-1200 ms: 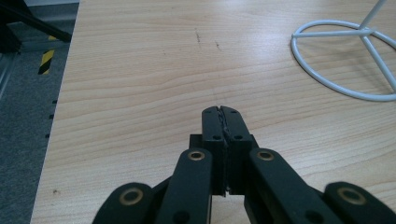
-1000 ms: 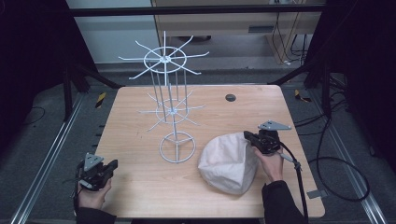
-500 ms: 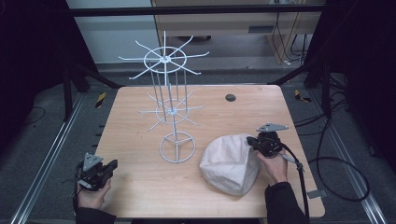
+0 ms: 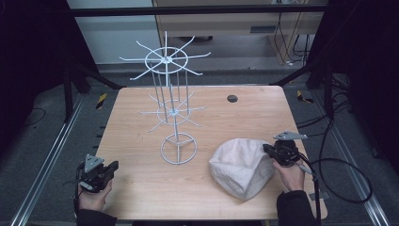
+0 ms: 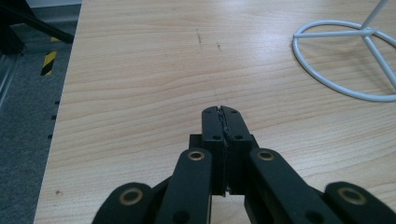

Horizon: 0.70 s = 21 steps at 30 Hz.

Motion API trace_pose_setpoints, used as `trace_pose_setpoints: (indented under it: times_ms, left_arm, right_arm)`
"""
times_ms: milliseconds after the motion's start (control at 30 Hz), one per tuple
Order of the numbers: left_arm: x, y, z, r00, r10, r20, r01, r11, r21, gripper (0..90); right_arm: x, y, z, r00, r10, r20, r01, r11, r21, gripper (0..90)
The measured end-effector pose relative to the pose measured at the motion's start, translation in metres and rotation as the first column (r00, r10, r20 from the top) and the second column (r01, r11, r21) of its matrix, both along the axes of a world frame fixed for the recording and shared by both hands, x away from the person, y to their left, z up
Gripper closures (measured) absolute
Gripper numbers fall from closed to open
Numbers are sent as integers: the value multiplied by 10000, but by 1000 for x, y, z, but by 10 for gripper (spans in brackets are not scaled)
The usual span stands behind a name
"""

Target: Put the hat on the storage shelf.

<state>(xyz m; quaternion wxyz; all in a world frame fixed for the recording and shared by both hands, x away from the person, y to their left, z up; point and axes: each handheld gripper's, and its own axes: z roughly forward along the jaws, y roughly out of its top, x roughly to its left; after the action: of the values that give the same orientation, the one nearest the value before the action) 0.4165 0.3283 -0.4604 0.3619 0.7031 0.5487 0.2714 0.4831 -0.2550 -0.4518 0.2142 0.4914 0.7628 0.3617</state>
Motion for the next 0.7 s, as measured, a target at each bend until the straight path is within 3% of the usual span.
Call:
trace_pose_setpoints:
  times_ms: [133, 300, 433, 533, 700]
  left_arm:
    - [0, 0, -1, 10000, -7, -40, 7, 10000, 3, 886]
    - [0, 0, -1, 10000, -22, -30, 22, 10000, -14, 882]
    - [0, 0, -1, 10000, -25, -54, 25, 10000, -65, 881]
    - [0, 0, -1, 10000, -45, -44, 45, 10000, -54, 881]
    - [0, -1, -1, 10000, -71, -66, 71, 10000, -45, 881]
  right_arm:
    - [-13, -9, -3, 9991, -428, 59, 428, 9990, 98, 900]
    - [-21, -12, -4, 9982, -566, 177, 567, 9983, -92, 900]
    - [-29, -14, -3, 9966, -814, 119, 814, 9967, 22, 900]
    - [-34, -14, -2, 9952, -929, 313, 937, 9953, -249, 900]
    - [-43, -18, 10, 9902, -943, 1032, 945, 9955, 31, 900]
